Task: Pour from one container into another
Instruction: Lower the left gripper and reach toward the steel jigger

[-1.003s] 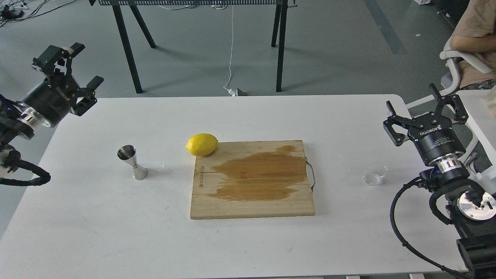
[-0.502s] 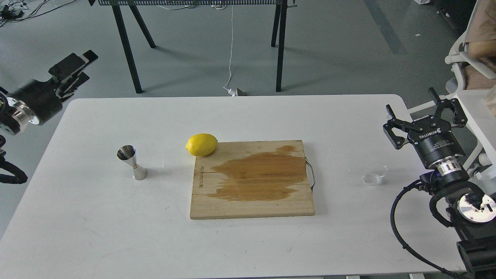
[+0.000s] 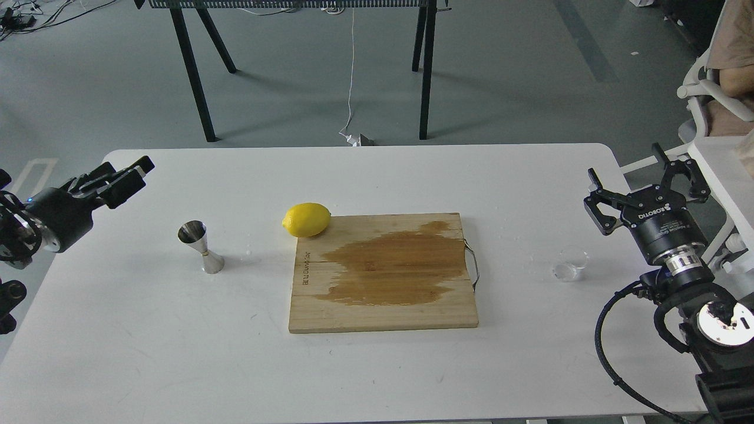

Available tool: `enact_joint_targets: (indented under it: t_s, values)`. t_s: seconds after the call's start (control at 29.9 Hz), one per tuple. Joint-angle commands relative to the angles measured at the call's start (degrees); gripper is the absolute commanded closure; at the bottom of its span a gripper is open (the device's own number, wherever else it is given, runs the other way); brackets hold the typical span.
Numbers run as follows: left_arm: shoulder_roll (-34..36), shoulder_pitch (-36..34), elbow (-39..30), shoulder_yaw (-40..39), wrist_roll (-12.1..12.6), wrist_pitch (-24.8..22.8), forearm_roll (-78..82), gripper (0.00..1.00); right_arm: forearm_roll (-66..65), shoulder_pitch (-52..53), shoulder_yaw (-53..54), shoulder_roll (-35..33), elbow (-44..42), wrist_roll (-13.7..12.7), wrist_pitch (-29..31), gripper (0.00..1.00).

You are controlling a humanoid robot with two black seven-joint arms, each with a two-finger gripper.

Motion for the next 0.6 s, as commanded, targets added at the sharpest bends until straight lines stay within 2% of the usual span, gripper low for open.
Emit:
enact_joint_targets:
  t_s: [0.0,0.27,0.57]
  values:
    - [-0.2,4.1,-0.1,0.0,0.0,5.4,4.2,0.0,0.0,0.0,0.0,0.0,0.1,0.0,0.0,0.01]
    - [1.1,12.8,-5.5,-0.6,0.0,12.7,4.5,0.0,0.0,-0.1,0.0,0.0,0.0,0.0,0.0,0.01]
    - [0.4,20.9,-8.6,0.0,0.0,16.6,5.0,0.0,0.0,-0.3,0.0,0.1,0.0,0.0,0.0,0.01]
